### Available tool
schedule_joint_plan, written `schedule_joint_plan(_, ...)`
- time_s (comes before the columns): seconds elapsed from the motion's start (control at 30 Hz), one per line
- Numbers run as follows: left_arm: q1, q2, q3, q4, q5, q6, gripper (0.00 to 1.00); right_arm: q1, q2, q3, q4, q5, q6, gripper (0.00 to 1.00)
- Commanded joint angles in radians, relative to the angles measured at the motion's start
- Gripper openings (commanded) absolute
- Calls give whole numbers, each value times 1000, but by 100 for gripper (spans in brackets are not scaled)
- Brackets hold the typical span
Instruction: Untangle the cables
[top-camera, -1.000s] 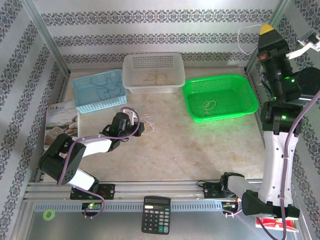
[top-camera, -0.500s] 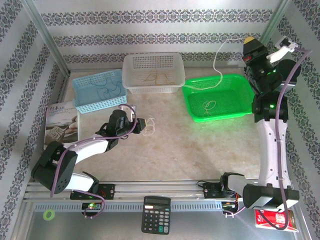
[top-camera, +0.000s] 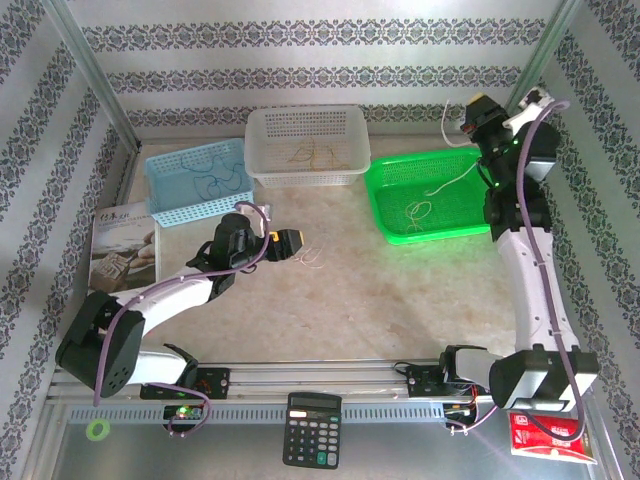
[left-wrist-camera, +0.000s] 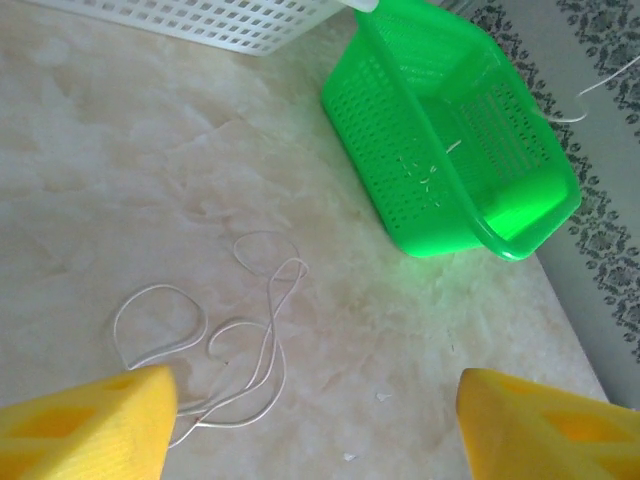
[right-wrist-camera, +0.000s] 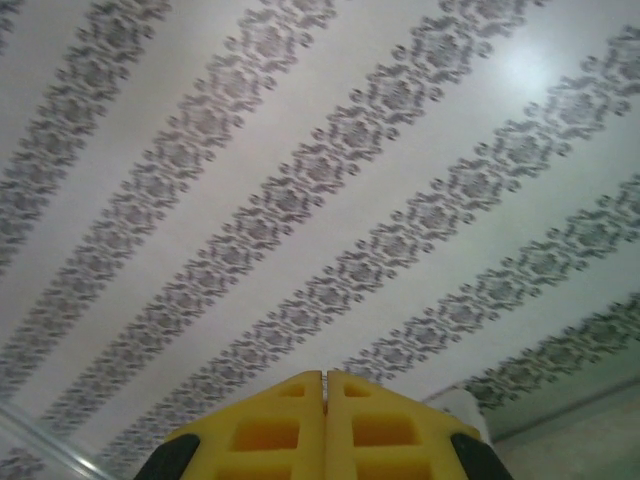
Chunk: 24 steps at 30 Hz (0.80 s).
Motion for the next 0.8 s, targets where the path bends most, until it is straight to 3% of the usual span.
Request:
schedule_joint_plan(0.0,-7,-40,32,-17,17,-15,84,38,20,-81,38,91,-74,0)
schedule_joint_plan(0.17,-6,-69,40,-33,18,-20,100,110,67,-221,89,169,-121,0)
schedule_joint_plan(0.47,-8,-118,40,-77,6,-5,100,110,210,-221,52,188,-189,0)
schedule_joint_plan(0.5,-6,-123,38,-80,5,-5,100,102,220,-216,43,185,-187,6)
schedule_joint_plan(0.57,-7,-132,37,-88,0,-4,100,82,218,-218,31,165,-169,34)
schedule_joint_plan(0.63,-7,-140,37,-97,-4,-5,100,75,188,-225,24,172,-164,49)
schedule_joint_plan(0.77,-6,-145,35,-100,-7,-8,100,69,128,-212,-19,166,-172,56)
